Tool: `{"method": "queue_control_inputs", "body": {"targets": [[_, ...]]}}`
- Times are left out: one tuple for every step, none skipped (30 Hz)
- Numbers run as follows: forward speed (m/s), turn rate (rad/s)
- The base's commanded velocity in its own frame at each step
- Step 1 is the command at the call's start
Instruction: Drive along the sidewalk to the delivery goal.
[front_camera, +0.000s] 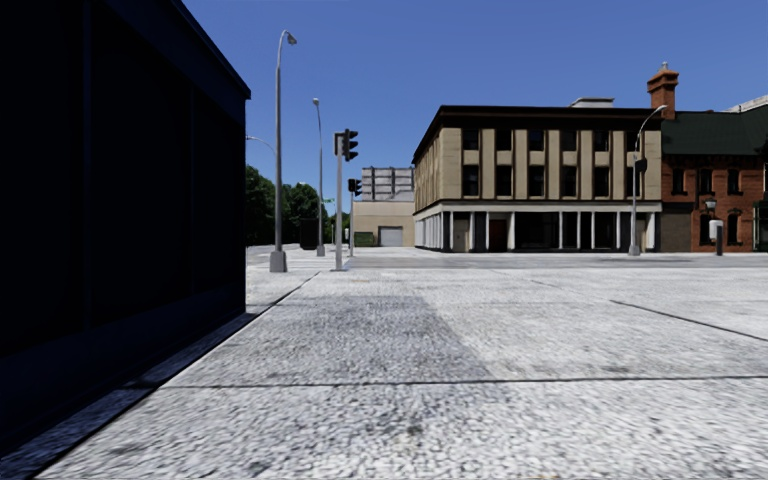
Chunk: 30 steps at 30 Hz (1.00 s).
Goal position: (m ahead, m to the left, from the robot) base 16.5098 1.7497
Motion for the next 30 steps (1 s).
{"method": "queue_control_inputs", "body": {"targets": [[2.00, 0.00], [2.00, 0.00], [2.00, 0.00], [2.00, 0.00], [2.00, 0.00], [2.00, 0.00], [2.00, 0.00], [2.00, 0.00], [2.00, 0.00], [2.00, 0.00], [2.00, 0.00], [2.00, 0.00], [2.00, 0.00], [2.00, 0.00], [2.00, 0.00], [2.00, 0.00], [2.00, 0.00], [2.00, 0.00], [2.00, 0.00], [2.00, 0.00], [2.00, 0.00], [2.00, 0.00], [2.00, 0.00], [2.00, 0.00], [2.00, 0.00], [2.00, 0.00], [2.00, 0.00], [2.00, 0.00], [2.00, 0.00], [2.00, 0.00]]}}
